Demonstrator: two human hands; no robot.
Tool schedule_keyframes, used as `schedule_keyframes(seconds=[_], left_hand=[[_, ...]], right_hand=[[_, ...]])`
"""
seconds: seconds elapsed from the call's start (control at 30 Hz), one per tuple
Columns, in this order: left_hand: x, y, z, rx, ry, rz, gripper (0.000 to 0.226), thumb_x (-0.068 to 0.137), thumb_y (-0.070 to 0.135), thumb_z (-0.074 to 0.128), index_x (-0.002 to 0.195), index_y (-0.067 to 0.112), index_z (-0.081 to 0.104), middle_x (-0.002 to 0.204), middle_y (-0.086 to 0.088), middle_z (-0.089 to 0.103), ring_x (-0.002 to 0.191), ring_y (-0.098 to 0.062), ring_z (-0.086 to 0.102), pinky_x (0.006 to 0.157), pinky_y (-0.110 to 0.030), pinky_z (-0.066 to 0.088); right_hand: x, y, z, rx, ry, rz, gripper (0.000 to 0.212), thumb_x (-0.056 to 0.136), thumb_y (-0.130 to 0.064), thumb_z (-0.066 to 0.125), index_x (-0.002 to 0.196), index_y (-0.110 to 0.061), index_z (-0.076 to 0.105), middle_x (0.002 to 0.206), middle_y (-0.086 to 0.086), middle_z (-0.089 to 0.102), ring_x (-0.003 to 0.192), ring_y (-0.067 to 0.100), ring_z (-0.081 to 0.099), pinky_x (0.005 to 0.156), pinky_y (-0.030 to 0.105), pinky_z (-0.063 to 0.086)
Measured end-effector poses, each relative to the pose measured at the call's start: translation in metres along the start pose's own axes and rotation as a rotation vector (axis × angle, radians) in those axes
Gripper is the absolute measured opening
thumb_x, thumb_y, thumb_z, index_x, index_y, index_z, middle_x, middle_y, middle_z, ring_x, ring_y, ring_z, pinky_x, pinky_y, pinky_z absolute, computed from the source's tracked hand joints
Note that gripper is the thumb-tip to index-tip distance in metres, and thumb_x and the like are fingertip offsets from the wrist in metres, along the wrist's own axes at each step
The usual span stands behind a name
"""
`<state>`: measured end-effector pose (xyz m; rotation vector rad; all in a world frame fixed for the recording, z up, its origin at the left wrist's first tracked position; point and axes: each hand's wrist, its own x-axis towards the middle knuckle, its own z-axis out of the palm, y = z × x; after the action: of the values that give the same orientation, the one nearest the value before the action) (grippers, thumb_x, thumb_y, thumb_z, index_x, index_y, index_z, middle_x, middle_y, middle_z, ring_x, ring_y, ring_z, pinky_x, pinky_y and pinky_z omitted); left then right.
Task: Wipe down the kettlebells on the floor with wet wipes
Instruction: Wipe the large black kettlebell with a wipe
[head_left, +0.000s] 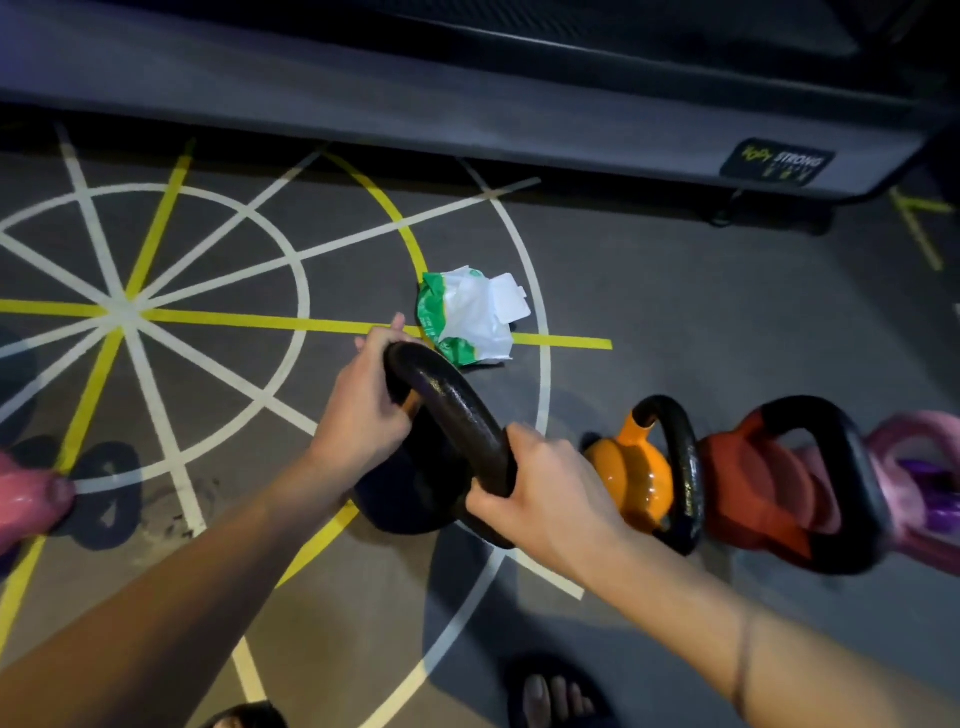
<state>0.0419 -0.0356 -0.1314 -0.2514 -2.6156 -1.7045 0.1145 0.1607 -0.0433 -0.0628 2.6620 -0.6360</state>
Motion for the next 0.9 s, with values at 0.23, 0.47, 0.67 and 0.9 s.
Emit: schedule_keyframes(seconds=[0.23, 0.47, 0.67, 0.9], left_hand=[[0.016, -0.019, -0.034, 0.175, -0.048, -0.082, 0.036, 0.089, 0.016, 0.074, 0.118, 0.016, 0.053, 0.115, -0.002, 0.069, 0.121, -0.021, 0.063, 0.118, -0.045, 0.032], [0.015, -0.012, -0.058, 0.235, -0.087, -0.189, 0.043, 0.092, 0.017, 0.073, 0.125, 0.025, 0.048, 0.102, 0.006, 0.062, 0.096, -0.014, 0.057, 0.075, -0.026, 0.036], [-0.008, -0.02, -0.085, 0.254, 0.29, -0.405, 0.024, 0.104, 0.022, 0.054, 0.126, 0.028, 0.063, 0.11, 0.005, 0.066, 0.104, -0.018, 0.064, 0.07, -0.022, 0.043], [0.0, 0.038, -0.057, -0.131, 0.488, -0.167, 0.016, 0.104, 0.022, 0.051, 0.107, 0.032, 0.062, 0.103, 0.009, 0.071, 0.097, 0.003, 0.066, 0.09, -0.027, 0.055]], right_hand=[[0.007, -0.044, 0.004, -0.074, 0.045, -0.083, 0.032, 0.1, -0.046, 0.05, 0.115, -0.018, 0.05, 0.109, 0.007, 0.07, 0.124, 0.025, 0.058, 0.109, 0.031, 0.035], [0.022, -0.054, 0.026, -0.274, 0.273, -0.178, 0.034, 0.093, -0.042, 0.059, 0.115, -0.017, 0.051, 0.118, 0.012, 0.069, 0.114, 0.031, 0.066, 0.11, 0.043, 0.043], [0.021, -0.038, 0.032, -0.305, 0.304, -0.413, 0.104, 0.093, -0.06, 0.057, 0.163, -0.01, -0.003, 0.168, 0.017, -0.018, 0.155, 0.04, -0.015, 0.123, 0.063, 0.007], [0.054, -0.057, 0.009, 0.403, -0.054, -0.082, 0.051, 0.082, -0.065, 0.071, 0.111, -0.028, 0.053, 0.096, -0.013, 0.065, 0.095, 0.008, 0.065, 0.086, 0.032, 0.053]])
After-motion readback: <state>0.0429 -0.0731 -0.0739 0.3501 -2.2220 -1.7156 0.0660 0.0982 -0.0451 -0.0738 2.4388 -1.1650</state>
